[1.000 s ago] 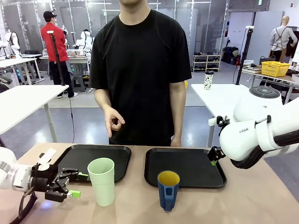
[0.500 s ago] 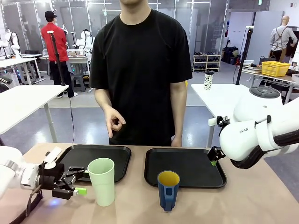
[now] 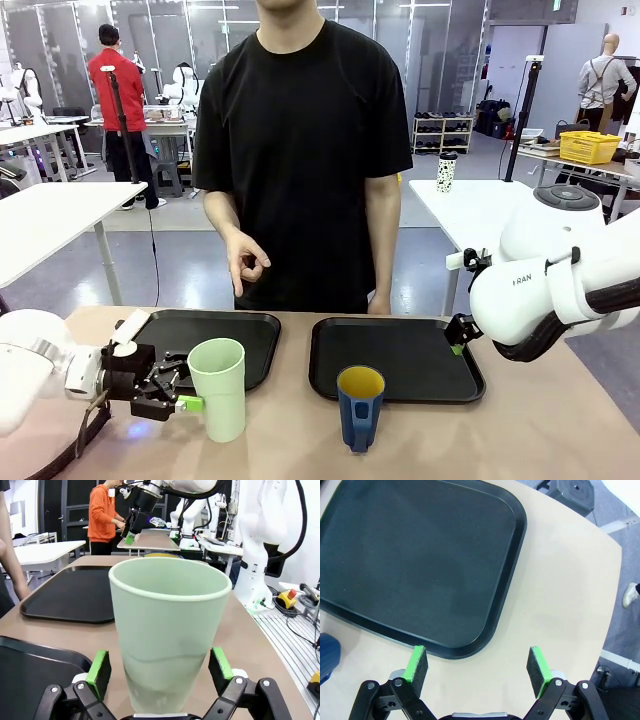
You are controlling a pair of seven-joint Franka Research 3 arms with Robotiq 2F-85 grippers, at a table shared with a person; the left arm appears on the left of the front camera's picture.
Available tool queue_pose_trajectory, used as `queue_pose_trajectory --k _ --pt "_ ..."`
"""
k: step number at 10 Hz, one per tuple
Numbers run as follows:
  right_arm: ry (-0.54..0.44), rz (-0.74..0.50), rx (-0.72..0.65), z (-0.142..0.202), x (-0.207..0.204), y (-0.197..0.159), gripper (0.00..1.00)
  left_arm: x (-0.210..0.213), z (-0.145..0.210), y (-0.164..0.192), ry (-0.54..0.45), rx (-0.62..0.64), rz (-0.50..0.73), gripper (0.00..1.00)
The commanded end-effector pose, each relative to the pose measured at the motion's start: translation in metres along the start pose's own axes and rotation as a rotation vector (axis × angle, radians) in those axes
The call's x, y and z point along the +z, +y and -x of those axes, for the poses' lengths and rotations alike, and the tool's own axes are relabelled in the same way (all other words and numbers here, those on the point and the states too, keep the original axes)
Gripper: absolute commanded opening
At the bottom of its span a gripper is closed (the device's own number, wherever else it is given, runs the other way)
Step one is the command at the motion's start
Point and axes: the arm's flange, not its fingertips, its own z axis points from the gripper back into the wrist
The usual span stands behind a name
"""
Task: Sort and store the cups by type.
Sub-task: Pick up the Reusable plastic cup.
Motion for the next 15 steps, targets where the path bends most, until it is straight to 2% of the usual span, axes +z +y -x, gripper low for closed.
queue_pose_trajectory --k 1,3,7,13,14,15 --pt "-0.001 0.001 0.004 -0.001 0.000 0.000 1.00 -0.005 0.014 -0.002 -0.019 -0.030 0.023 1.00" --pt "-0.001 0.001 0.004 -0.001 0.000 0.000 1.00 -0.014 0.014 -0.004 -0.048 -0.018 0.067 1.00" --pt "-0.001 0.001 0.004 -0.001 0.000 0.000 1.00 -0.039 0.019 0.003 -0.039 -0.007 0.119 1.00" --pt "-0.001 0.001 0.004 -0.001 0.000 0.000 1.00 -0.060 0.025 0.009 -0.057 -0.008 0.151 1.00" --pt "-0.001 0.001 0.004 -0.001 0.000 0.000 1.00 -0.059 0.027 0.008 -0.064 -0.015 0.166 0.92" --pt "-0.001 0.001 0.004 -0.001 0.000 0.000 1.00 -0.058 0.028 0.008 -0.072 -0.011 0.161 0.80"
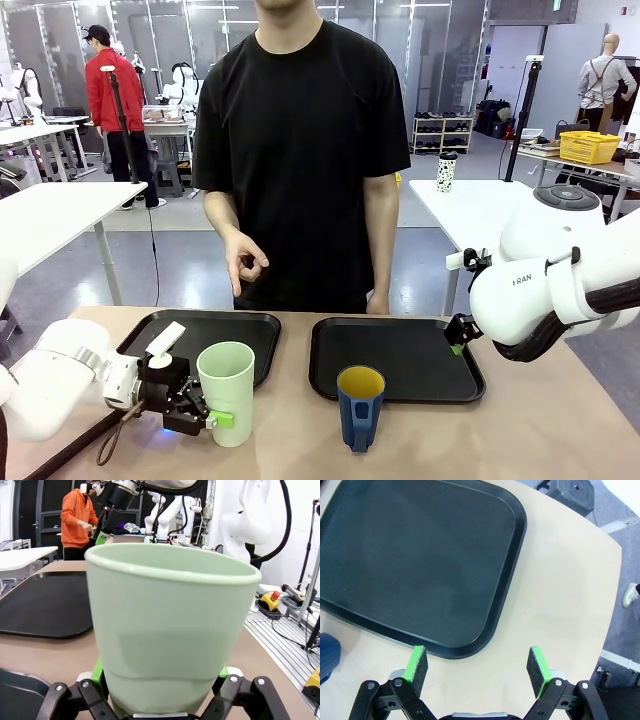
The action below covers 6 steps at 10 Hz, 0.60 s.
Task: Sort and store the cups by type.
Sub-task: Pick up the Reusable plastic cup.
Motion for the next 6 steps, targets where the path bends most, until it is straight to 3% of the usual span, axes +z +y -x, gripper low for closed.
queue_pose_trajectory --k 1,4,6 --pt "-0.001 0.001 0.004 -0.001 0.000 0.000 1.00 -0.001 0.008 0.001 -0.028 -0.032 0.026 0.72" --pt "-0.001 0.001 0.004 -0.001 0.000 0.000 1.00 -0.004 0.006 -0.001 -0.040 -0.018 0.015 0.44" --pt "-0.001 0.001 0.004 -0.001 0.000 0.000 1.00 0.002 -0.012 -0.009 -0.053 -0.033 -0.016 0.44"
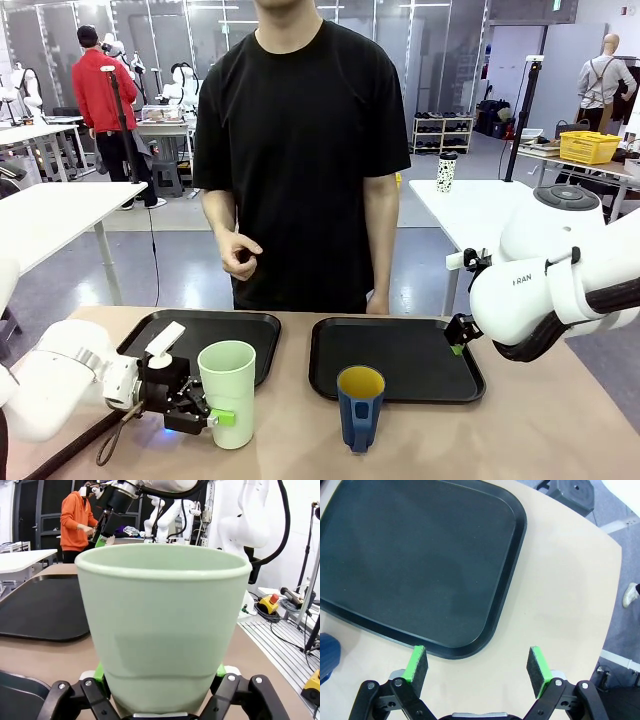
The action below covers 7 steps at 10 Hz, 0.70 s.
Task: Sort and store the cups by type.
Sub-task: Pick up the Reusable plastic cup.
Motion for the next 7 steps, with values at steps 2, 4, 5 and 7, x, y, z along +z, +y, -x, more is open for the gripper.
queue_pose_trajectory --k 2,4,5,7 --pt "-0.001 0.001 0.004 -0.001 0.000 0.000 1.00 0.016 -0.042 -0.020 -0.075 -0.025 -0.048 0.44" --pt "-0.001 0.001 0.004 -0.001 0.000 0.000 1.00 0.029 -0.068 -0.029 -0.050 -0.054 -0.059 0.44" --pt "-0.001 0.001 0.004 -0.001 0.000 0.000 1.00 0.034 -0.078 -0.033 -0.055 -0.061 -0.049 0.44" --pt "-0.001 0.001 0.004 -0.001 0.000 0.000 1.00 0.041 -0.089 -0.035 -0.030 -0.075 -0.113 0.44"
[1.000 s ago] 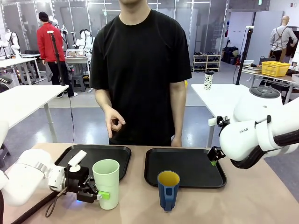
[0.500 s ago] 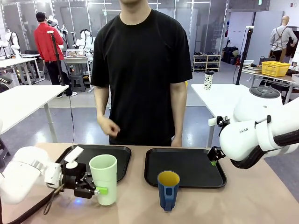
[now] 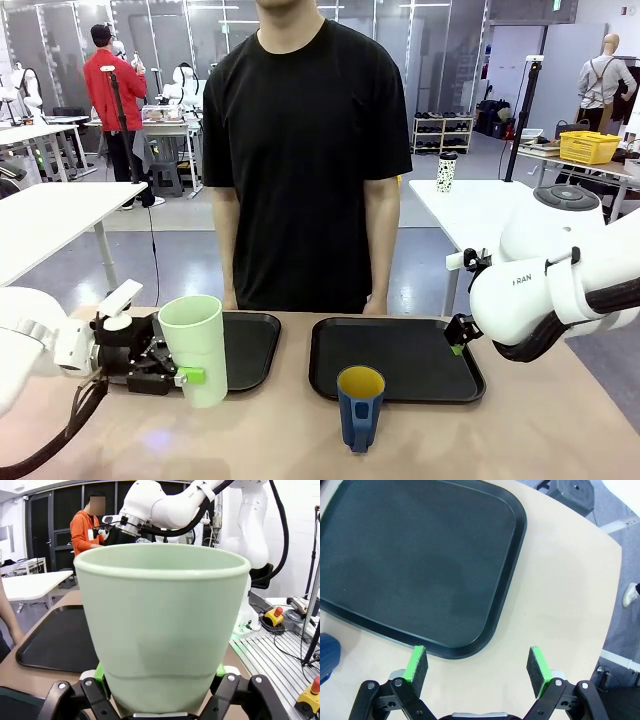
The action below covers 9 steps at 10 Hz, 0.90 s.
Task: Sort and store the cups by type.
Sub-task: Pick up the Reusable plastic cup.
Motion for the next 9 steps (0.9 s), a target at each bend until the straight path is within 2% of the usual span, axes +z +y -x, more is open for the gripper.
queue_pose_trajectory --k 1,2,3,9 --pt "-0.001 0.001 0.004 -0.0007 0.0004 -0.0002 1.00 0.0037 -0.0051 -0.0043 0.001 0.015 -0.027 0.44" --pt "-0.001 0.001 0.004 -0.0007 0.0004 -0.0002 1.00 0.0057 -0.0042 -0.0063 0.028 0.014 -0.029 0.44" --pt "-0.001 0.001 0.004 -0.0007 0.0004 -0.0002 1.00 0.0033 -0.0038 -0.0011 0.000 0.000 -0.008 0.44" --pt "-0.001 0.001 0.004 -0.0007 0.0004 -0.0002 1.00 0.0033 -0.0038 -0.0011 0.000 0.000 -0.008 0.44"
